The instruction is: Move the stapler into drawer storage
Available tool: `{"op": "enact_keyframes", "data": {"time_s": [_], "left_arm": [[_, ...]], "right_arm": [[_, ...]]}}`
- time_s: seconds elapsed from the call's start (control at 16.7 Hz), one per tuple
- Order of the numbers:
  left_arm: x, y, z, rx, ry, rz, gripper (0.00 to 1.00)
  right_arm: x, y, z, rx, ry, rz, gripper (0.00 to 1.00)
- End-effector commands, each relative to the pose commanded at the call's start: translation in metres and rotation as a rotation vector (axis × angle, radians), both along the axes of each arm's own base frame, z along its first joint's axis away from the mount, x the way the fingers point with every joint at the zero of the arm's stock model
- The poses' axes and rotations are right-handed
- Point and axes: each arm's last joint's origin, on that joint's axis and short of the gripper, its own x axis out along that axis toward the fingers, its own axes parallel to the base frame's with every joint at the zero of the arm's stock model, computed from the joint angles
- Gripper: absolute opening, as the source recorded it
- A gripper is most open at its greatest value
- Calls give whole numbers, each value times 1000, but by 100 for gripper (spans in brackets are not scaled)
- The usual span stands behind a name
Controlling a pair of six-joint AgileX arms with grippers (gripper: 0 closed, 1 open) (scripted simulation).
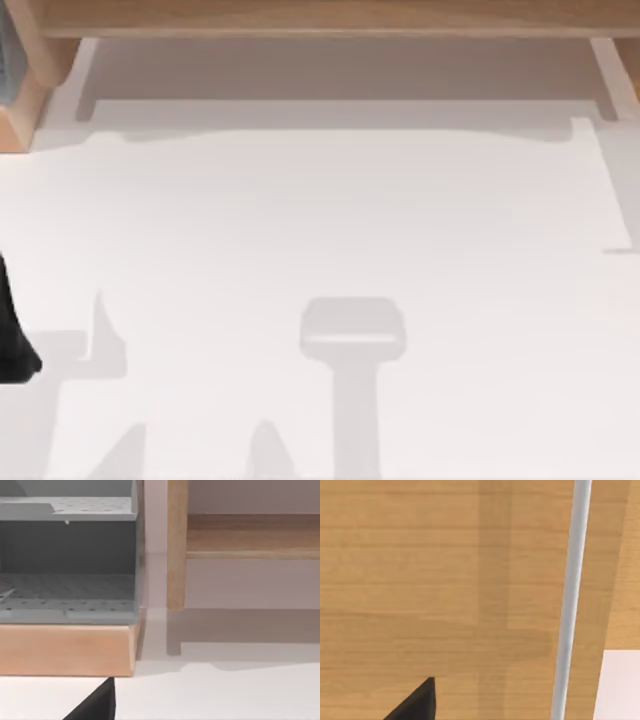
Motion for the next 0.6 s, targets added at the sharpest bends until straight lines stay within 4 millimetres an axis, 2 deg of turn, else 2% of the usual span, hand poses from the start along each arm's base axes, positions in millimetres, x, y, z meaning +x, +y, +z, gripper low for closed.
{"op": "enact_keyframes", "data": {"time_s": [0.12, 0.42, 0.6], "left_arm": [[0, 0, 0, 0, 0, 0, 100], [0, 0, 0, 0, 0, 0, 100], [0, 0, 0, 0, 0, 0, 100]], "right_arm": [[1, -1, 1, -1, -1, -4, 100], [24, 0, 0, 0, 0, 0, 100], [25, 0, 0, 0, 0, 0, 100]]}}
